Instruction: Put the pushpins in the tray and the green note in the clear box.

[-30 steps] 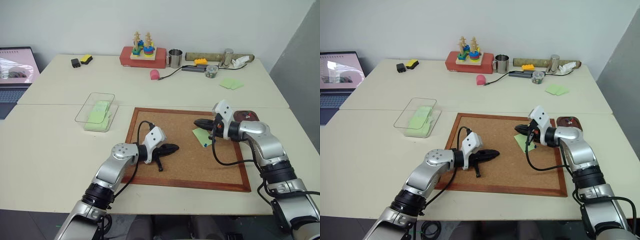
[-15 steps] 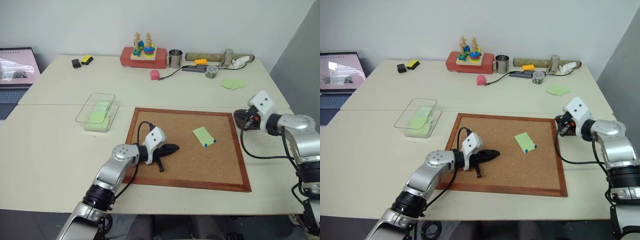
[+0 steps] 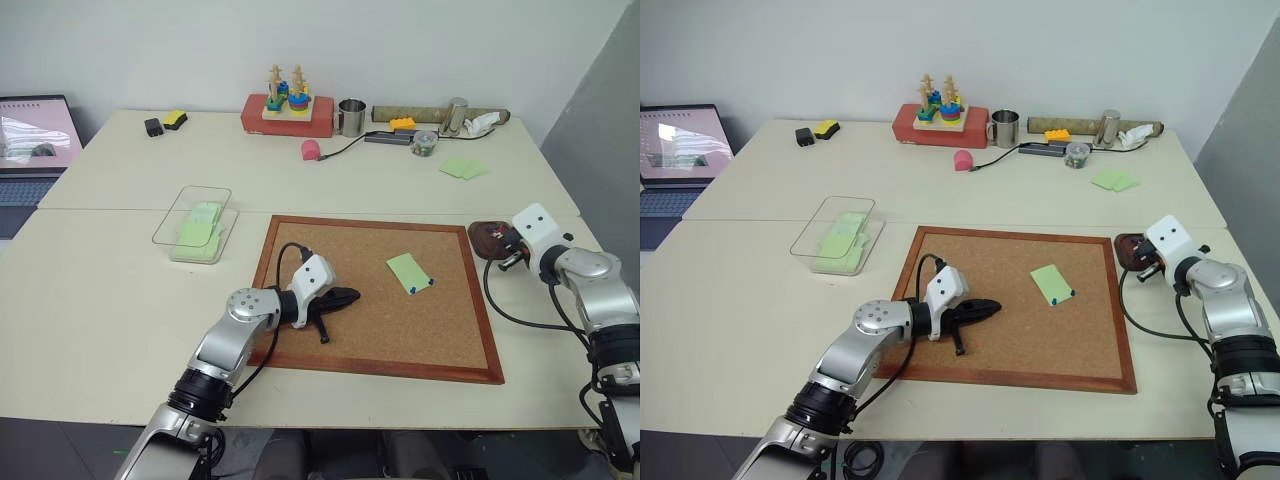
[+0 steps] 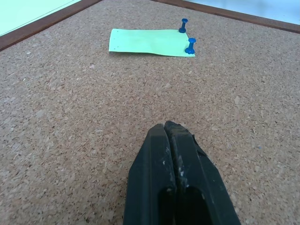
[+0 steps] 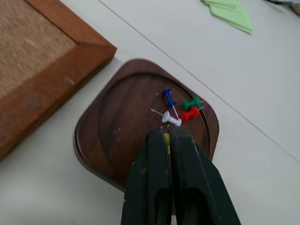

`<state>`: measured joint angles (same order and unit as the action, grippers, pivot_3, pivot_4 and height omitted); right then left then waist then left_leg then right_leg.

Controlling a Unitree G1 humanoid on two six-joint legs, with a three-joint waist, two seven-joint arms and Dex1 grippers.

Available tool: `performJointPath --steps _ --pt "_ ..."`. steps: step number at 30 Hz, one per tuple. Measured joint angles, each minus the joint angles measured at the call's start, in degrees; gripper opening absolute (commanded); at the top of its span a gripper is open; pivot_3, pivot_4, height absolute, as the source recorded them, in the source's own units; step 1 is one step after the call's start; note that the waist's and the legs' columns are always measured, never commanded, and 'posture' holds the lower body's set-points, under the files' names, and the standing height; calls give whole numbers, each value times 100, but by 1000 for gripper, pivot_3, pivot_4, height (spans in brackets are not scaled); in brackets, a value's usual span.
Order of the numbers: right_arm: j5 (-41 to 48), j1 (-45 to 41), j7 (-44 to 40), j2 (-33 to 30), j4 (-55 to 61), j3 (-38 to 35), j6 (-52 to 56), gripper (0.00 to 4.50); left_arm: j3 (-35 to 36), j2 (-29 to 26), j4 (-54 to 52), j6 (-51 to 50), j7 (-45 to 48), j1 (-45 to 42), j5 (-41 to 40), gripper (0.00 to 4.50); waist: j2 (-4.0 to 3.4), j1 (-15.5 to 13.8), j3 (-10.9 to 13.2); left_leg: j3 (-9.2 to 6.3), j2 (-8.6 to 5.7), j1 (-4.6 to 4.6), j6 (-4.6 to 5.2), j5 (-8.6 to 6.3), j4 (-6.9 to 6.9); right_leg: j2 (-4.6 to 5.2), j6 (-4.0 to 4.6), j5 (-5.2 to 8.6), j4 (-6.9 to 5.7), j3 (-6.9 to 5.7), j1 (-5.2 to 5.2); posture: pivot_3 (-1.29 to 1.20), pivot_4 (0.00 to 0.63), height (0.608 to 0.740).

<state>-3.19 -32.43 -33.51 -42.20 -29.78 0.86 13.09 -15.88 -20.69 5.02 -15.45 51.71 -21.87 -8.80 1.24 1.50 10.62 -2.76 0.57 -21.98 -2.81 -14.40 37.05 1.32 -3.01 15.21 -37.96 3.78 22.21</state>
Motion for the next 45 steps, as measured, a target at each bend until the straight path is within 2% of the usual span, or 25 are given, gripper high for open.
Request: performJointPath --steps 13,16,19,24,28,32,41,44,45 --pt "121 -12 49 9 128 -256 -49 3473 1 69 36 78 -5 -1 35 0 0 0 0 -1 0 0 0 0 0 0 0 0 0 0 0 0 150 740" --pt "269 41 -144 -15 483 -356 55 3473 1 69 45 84 3 -9 37 0 -2 0 -1 -2 0 0 0 0 0 0 -1 0 0 -1 0 0 150 740" --pt "680 327 -608 -79 1319 -462 351 3473 2 69 76 90 11 -16 38 0 -3 -7 -2 -7 1 -1 0 0 -1 0 -1 1 1 -5 -3 0 150 740" --pt "1390 1179 -1386 -115 2679 -515 825 3473 0 73 97 94 17 -28 38 0 -4 -11 -2 -10 1 0 0 0 -1 -1 -2 1 2 -8 -6 0 150 740" --pt "1682 1606 -1543 -39 3249 -517 989 3473 8 66 127 96 14 -34 39 0 -4 -1 -3 -8 2 4 0 0 2 -2 -21 12 2 -5 -8 0 150 740" --pt "1774 1849 -1551 165 3381 -351 989 3473 9 63 127 98 21 -36 39 0 -5 -1 -4 -6 3 5 0 0 1 -3 -23 13 2 -3 -8 0 150 740" --pt "1711 1826 -1502 416 3188 -7 916 3473 7 53 126 95 27 -42 39 0 -5 0 -4 -6 3 5 0 0 1 -3 -20 12 2 -4 -7 0 150 740" --pt "1626 1770 -1496 467 3074 51 855 3052 7 45 125 93 29 -44 39 0 -5 1 -4 -7 3 5 0 0 1 -4 -22 12 2 -4 -7 0 150 740" --pt "1594 1752 -1495 472 3041 51 841 2748 7 43 123 93 28 -45 39 0 -5 1 -4 -6 3 5 0 0 1 -4 -21 12 2 -4 -7 0 150 740"
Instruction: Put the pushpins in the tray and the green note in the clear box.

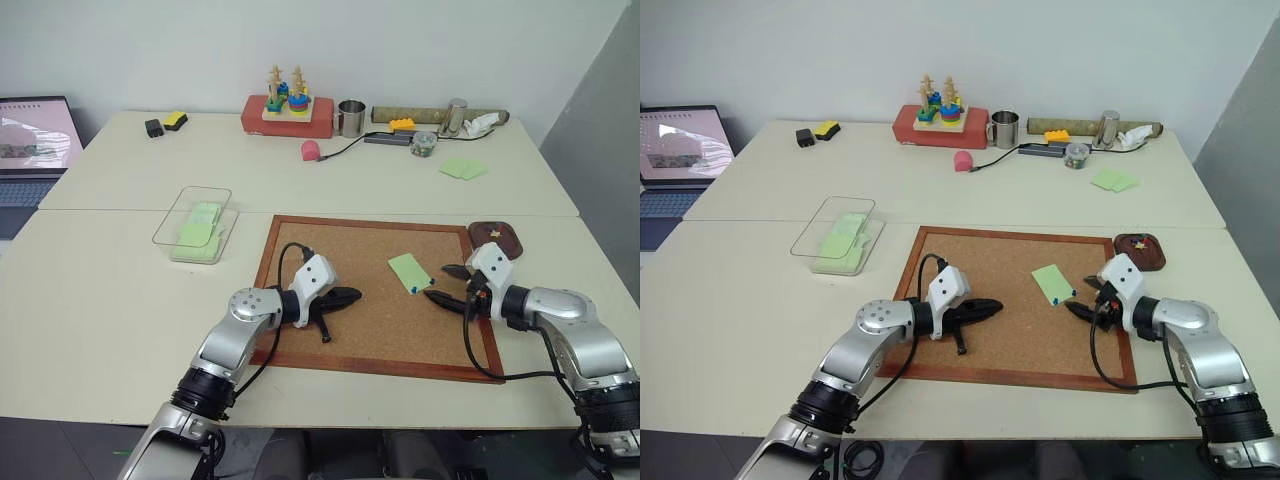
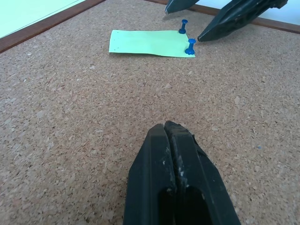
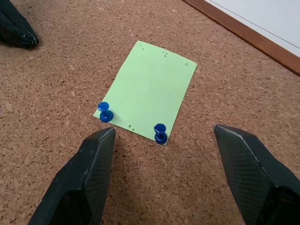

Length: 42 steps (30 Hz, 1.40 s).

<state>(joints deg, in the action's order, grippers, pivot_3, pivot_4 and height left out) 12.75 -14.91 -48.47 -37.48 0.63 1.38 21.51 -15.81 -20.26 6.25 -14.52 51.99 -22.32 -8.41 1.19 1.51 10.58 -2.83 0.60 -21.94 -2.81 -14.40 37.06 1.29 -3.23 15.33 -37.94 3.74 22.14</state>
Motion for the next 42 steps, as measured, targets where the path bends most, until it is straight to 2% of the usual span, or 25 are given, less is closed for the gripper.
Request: performJointPath --steps 3,10,13,24,42 --pt "-22 -12 -6 15 -84 0 -87 2182 1 -12 -11 -1 -1 1 -1 0 0 1 0 0 0 0 0 0 -1 0 0 0 0 0 0 0 150 740" --pt "-15 -12 -68 29 -90 0 -114 497 1 -21 -18 -4 -5 2 -1 0 0 2 0 0 1 0 0 0 -1 -1 0 0 0 0 1 0 150 740" --pt "-7 -11 -147 52 -90 10 -114 21 1 -21 -18 -4 -5 2 -1 0 0 5 0 0 1 0 0 0 -1 -1 -1 0 0 0 1 0 150 740" --pt "82 -6 -183 57 -90 -9 -94 21 28 -29 -47 -1 -14 32 -1 0 0 9 0 0 1 0 0 0 -2 -1 0 0 0 1 2 0 150 740" --pt "1223 -150 -248 19 465 -754 705 21 19 -18 -108 -4 -142 91 0 0 0 13 0 1 2 0 0 0 -2 -2 0 0 0 1 2 0 150 740"
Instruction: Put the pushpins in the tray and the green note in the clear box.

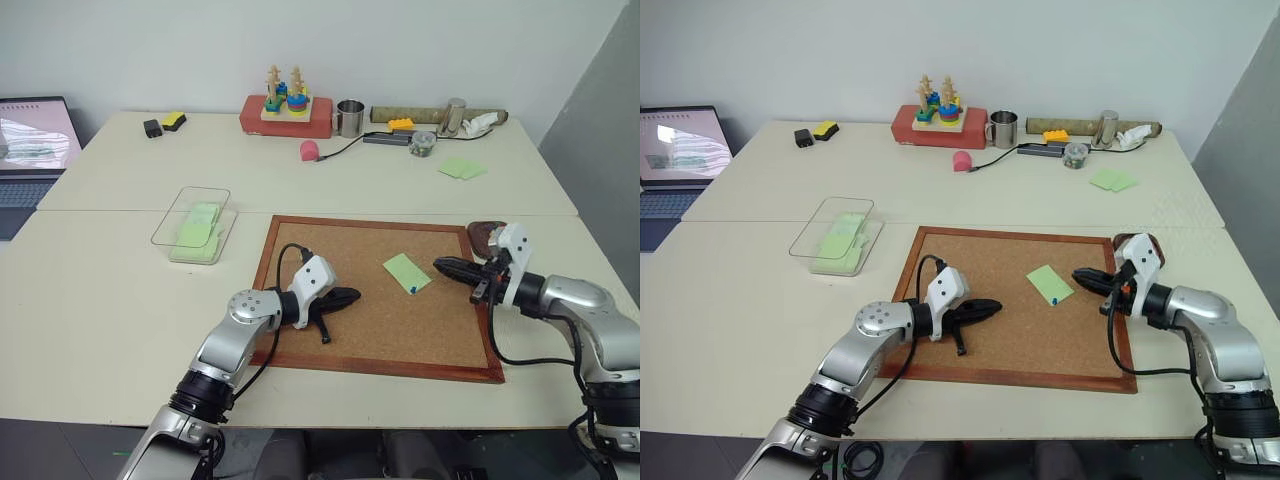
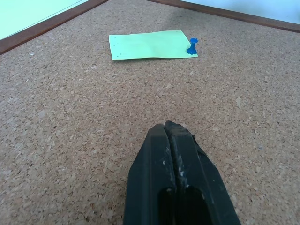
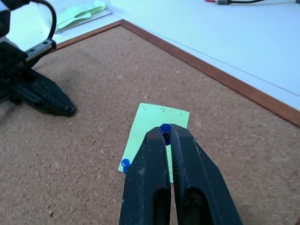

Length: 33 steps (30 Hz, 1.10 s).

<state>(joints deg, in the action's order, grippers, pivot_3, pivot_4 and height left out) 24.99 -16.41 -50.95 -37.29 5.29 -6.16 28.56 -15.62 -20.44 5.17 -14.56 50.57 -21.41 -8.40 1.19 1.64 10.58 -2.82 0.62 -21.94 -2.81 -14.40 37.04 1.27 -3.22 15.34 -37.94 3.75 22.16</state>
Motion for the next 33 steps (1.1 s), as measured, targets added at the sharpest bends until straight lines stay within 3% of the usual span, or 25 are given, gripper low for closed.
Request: performJointPath --steps 4,9,13,19,33 --pt "-266 -124 318 -117 -316 -97 -118 21 9 -10 -52 0 -23 47 0 0 0 3 0 3 0 1 0 0 0 0 0 0 1 2 0 0 150 740" --pt "-1357 -521 1158 -480 -1317 -61 -723 21 51 -125 -259 -32 -102 194 -5 0 -1 38 0 10 6 2 0 0 -9 -5 6 -3 0 9 9 0 150 740" --pt "-1934 -867 1772 -469 -2043 18 -1064 21 105 -171 -357 -55 -129 287 -28 0 -3 85 -2 10 10 5 1 0 -11 -12 21 -9 -1 13 9 0 150 740" --pt "-2264 -1216 2066 -280 -2808 209 -1367 21 133 -186 -421 -134 -170 317 -34 0 -3 131 -2 16 9 6 1 0 -8 -11 22 -9 -2 19 8 0 150 740" --pt "-2396 -1458 2094 -84 -3513 297 -1724 2962 127 -176 -428 -139 -229 321 -34 0 -3 132 -2 16 8 6 1 0 -8 -9 22 -10 -2 19 8 0 150 740"
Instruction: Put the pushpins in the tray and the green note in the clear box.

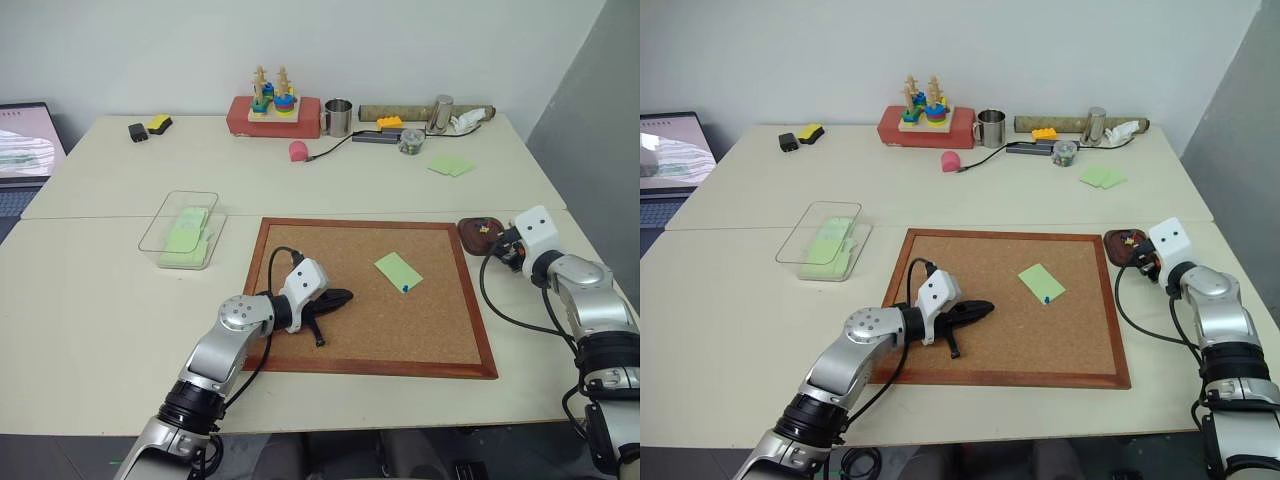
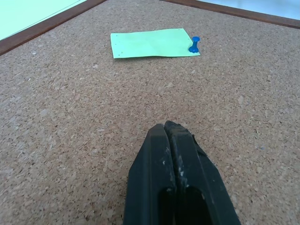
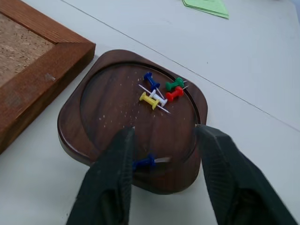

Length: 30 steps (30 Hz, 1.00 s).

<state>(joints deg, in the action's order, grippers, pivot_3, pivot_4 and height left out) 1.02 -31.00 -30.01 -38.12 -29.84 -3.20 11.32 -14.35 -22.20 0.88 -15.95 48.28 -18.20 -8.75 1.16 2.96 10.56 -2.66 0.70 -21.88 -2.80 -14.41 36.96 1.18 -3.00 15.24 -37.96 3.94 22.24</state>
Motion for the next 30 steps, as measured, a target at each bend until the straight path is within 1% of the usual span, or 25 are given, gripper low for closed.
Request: performJointPath --steps 2,3,4,5,7,10,11,13,16,18,20,22,26,30 --pt "35 0 -14 0 50 -22 -19 3340 0 0 0 0 0 0 0 0 0 0 0 1 0 0 0 0 0 0 0 0 0 1 0 0 150 740" --pt "55 2 -27 -1 106 -50 -20 3659 0 0 0 0 0 0 0 0 0 0 0 1 0 0 0 0 0 0 0 0 0 0 0 0 150 740" --pt "109 16 -56 -1 224 -112 -9 3798 0 0 -1 1 2 0 0 0 0 0 0 0 0 -1 0 0 0 0 0 0 0 0 1 0 150 740" --pt "203 26 -97 -7 377 -188 6 4078 0 0 -1 1 2 1 0 0 -1 0 0 0 0 -1 0 0 0 0 0 0 0 0 0 0 150 740" --pt "315 28 -140 -41 651 -325 29 4459 -1 0 1 2 2 1 0 0 -1 -1 0 -1 0 0 0 0 0 0 0 0 0 -1 -1 0 150 740" --pt "566 85 -270 -116 1039 -535 172 4459 -4 -1 1 4 5 3 -1 0 -1 -2 -1 -2 1 0 0 0 0 0 0 0 1 -2 -1 0 150 740" --pt "919 307 -485 -124 1486 -739 461 4459 -11 0 3 9 15 -3 -2 0 -2 -13 -1 -5 0 -3 0 0 -2 0 -1 1 1 -4 0 0 150 740" --pt "1253 587 -785 -216 2087 -869 656 4459 -21 0 21 14 28 -21 -2 0 -3 -16 -1 -7 0 -3 0 0 -2 0 -1 1 1 -6 0 0 150 740" --pt "1509 1210 -1257 -362 3046 -881 660 4459 -37 -1 53 21 65 -47 -1 0 -3 -20 -1 -8 0 -2 0 0 -1 1 -20 12 1 -8 -3 0 150 740" --pt "1642 1613 -1529 -381 3569 -714 683 4459 -34 -6 68 23 78 -44 -1 0 -2 -16 -2 -8 3 0 0 -1 1 -2 -26 15 1 -8 -5 0 150 740" --pt "1839 1951 -1756 -379 4028 -490 925 4459 -33 -6 78 25 70 -44 0 0 -3 -12 -3 -8 2 2 0 0 1 -1 -27 16 0 -6 -5 0 150 740" --pt "1891 2055 -1836 -300 4252 -306 1078 4459 -34 -6 97 25 64 -51 0 0 -3 -4 -3 -4 2 3 0 0 3 -1 -29 16 0 -2 -5 0 150 740" --pt "1806 2053 -1830 46 4343 163 1049 4459 -37 -6 104 29 77 -61 0 0 -2 -6 -4 -6 2 2 0 0 3 -2 -30 17 2 -5 -5 0 150 740" --pt "1587 1960 -1835 361 4075 623 829 4459 -38 -6 117 32 102 -82 0 0 -2 -15 -4 -5 1 1 0 0 2 -1 -29 17 4 -5 -4 0 150 740"
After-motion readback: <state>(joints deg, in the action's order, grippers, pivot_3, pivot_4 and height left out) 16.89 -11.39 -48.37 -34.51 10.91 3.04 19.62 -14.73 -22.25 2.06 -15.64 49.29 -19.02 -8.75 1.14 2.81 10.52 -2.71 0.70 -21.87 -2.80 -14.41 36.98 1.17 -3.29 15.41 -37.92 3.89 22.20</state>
